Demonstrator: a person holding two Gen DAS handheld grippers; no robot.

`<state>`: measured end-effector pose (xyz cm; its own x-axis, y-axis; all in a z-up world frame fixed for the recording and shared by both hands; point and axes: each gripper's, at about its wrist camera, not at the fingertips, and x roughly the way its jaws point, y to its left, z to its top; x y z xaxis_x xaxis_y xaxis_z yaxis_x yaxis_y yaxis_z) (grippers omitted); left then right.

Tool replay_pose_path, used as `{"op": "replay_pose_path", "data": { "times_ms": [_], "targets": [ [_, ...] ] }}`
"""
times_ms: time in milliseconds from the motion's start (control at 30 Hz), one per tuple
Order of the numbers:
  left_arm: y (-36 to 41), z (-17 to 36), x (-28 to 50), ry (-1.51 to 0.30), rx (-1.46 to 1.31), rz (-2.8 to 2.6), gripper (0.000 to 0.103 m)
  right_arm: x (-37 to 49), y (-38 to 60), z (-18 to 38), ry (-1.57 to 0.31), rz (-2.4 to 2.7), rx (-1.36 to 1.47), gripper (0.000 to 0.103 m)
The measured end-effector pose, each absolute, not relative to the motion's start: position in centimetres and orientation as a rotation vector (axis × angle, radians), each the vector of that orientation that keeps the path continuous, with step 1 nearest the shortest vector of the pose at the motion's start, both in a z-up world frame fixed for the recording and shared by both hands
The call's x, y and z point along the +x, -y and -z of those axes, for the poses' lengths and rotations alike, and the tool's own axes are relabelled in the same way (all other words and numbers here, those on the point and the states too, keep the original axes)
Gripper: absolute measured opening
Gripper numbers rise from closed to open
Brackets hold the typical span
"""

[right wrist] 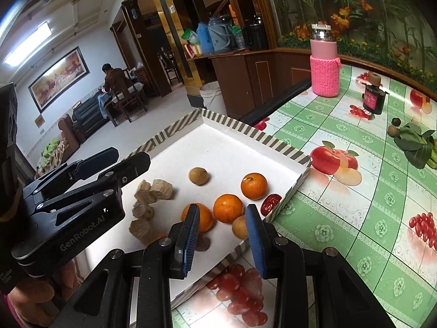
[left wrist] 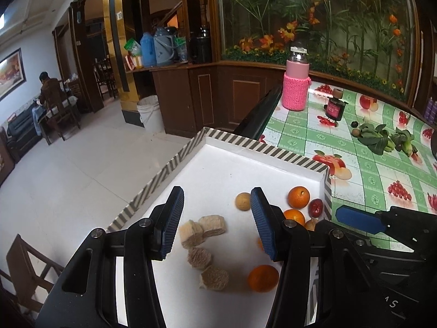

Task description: Organize fruits

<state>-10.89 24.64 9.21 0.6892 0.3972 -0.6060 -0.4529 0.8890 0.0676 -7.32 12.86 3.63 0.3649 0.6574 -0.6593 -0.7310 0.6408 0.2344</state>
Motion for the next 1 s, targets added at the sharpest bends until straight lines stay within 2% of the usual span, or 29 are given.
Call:
{"op": "replay_pose_path", "data": {
  "times_ms": [1000],
  "targets": [
    [-23.1, -9.9, -14.4, -0.592, -0.062, -0.537, 0.051, -10.4, -12.3, -3.4, -0.775, -0.916, -0.110, 0.033]
  ]
}}
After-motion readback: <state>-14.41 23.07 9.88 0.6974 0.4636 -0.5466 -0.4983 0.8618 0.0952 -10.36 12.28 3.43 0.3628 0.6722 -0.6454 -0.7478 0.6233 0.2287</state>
